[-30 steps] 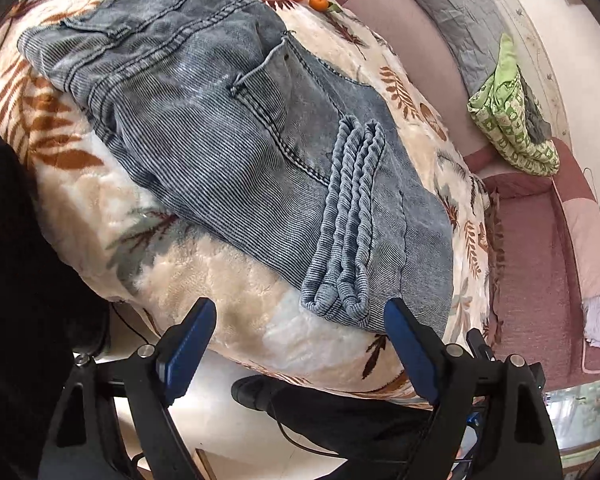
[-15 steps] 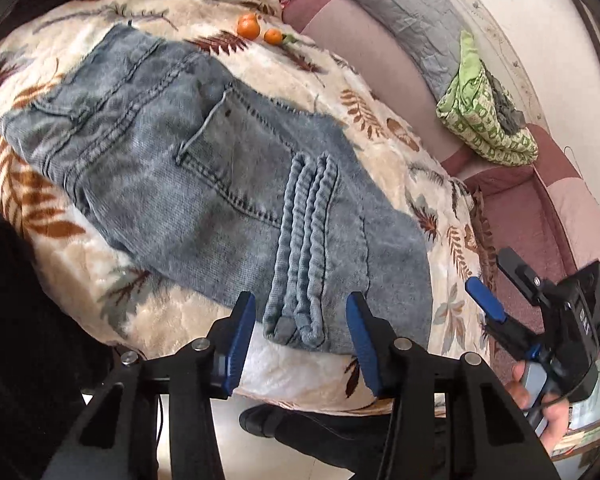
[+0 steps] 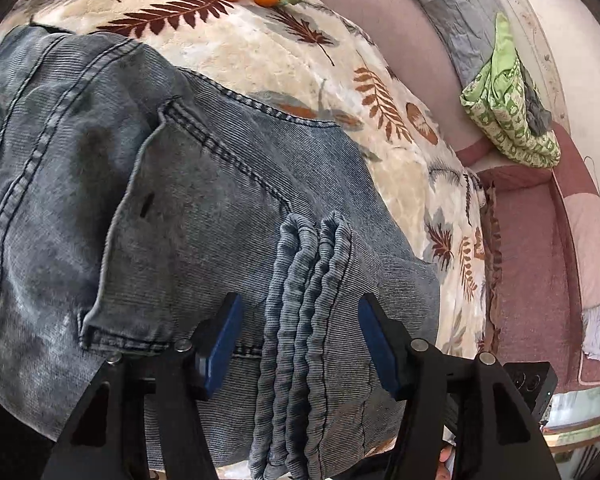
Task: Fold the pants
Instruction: 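Lay the held hem onto the jeans with the left gripper while the right tool holds the fold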
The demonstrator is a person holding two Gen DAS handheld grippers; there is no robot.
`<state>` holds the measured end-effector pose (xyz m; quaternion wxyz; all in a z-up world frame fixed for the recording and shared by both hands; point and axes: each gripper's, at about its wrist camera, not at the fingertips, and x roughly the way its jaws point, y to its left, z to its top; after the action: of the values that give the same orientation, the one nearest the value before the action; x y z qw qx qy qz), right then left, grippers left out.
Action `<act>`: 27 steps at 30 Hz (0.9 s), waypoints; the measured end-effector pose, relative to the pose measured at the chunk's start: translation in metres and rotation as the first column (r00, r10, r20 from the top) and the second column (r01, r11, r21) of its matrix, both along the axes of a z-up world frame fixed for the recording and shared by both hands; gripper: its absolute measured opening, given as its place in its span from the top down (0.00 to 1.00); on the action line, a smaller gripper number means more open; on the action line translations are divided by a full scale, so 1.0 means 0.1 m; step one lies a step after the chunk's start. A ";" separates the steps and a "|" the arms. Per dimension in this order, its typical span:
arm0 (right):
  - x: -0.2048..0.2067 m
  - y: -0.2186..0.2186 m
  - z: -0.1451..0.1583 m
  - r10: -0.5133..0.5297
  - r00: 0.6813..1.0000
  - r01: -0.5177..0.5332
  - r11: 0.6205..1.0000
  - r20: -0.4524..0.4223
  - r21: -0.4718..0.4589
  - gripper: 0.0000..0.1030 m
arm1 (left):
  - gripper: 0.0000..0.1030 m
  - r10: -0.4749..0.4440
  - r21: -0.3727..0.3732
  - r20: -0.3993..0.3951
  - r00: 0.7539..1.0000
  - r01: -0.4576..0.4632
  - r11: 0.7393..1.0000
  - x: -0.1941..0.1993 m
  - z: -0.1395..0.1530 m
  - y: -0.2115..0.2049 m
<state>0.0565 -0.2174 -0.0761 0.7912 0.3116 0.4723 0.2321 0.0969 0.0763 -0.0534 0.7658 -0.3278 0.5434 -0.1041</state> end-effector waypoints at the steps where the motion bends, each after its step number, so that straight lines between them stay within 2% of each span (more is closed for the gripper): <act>1: 0.00 0.00 -0.01 0.004 1.000 -0.004 1.000 0.007 0.001 0.27 | 0.40 -0.003 0.004 -0.009 1.000 0.004 1.000 0.01 0.00 0.00; 4: -0.01 -0.02 -0.05 0.015 1.000 -0.015 1.000 0.017 0.017 0.27 | 0.41 -0.017 0.032 -0.012 1.000 0.018 0.999 0.02 0.02 -0.03; 5: -0.02 -0.03 -0.05 0.015 1.000 -0.015 1.000 0.020 0.026 0.27 | 0.45 -0.017 0.046 -0.014 1.000 0.018 0.999 0.02 0.03 -0.05; 6: -0.02 -0.03 -0.05 0.014 1.000 -0.015 0.999 0.019 0.035 0.27 | 0.60 -0.030 0.052 -0.020 0.999 0.031 0.998 0.02 0.03 -0.08; 7: -0.02 -0.04 -0.04 0.016 1.000 -0.017 0.999 0.021 0.045 0.27 | 0.66 -0.044 0.059 -0.029 0.999 0.046 0.997 0.03 0.03 -0.12; 11: -0.05 -0.04 0.00 0.036 0.998 -0.038 0.998 0.041 0.056 0.27 | 0.66 -0.060 0.101 -0.022 0.998 0.062 0.993 0.03 0.08 -0.20; 14: -0.06 -0.04 -0.03 0.042 0.998 -0.044 0.997 0.037 0.058 0.27 | 0.67 -0.070 0.099 -0.031 0.997 0.072 0.992 0.06 0.07 -0.22; 15: -0.05 -0.04 -0.04 0.041 0.999 -0.043 0.997 0.035 0.058 0.27 | 0.84 -0.081 0.113 -0.020 0.996 0.083 0.990 0.06 0.09 -0.24; 16: -0.06 -0.04 -0.04 0.040 0.999 -0.042 0.997 0.035 0.058 0.27 | 0.88 -0.096 0.120 -0.008 0.995 0.096 0.988 0.06 0.10 -0.26; 20: -0.06 -0.05 -0.05 0.031 0.999 -0.033 0.998 0.033 0.056 0.27 | 0.90 -0.151 0.149 0.040 0.988 0.144 0.978 0.08 0.15 -0.33; 22: -0.06 -0.05 -0.05 0.029 0.999 -0.031 0.998 0.031 0.052 0.27 | 0.90 -0.161 0.164 0.072 0.984 0.147 0.975 0.07 0.25 -0.33; 24: -0.06 -0.05 -0.07 0.025 1.000 -0.026 0.998 0.018 0.059 0.27 | 0.90 -0.186 0.220 0.156 0.970 0.149 0.964 0.02 0.47 -0.38; 27: -0.07 -0.07 -0.06 0.029 1.000 -0.029 0.994 0.005 0.107 0.27 | 0.90 -0.256 0.354 0.327 0.910 0.133 0.926 -0.10 0.87 -0.55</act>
<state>0.0495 -0.2249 -0.0823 0.7708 0.3462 0.4622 0.2691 0.0873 0.0216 0.0333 0.8825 -0.1159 0.4304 -0.1498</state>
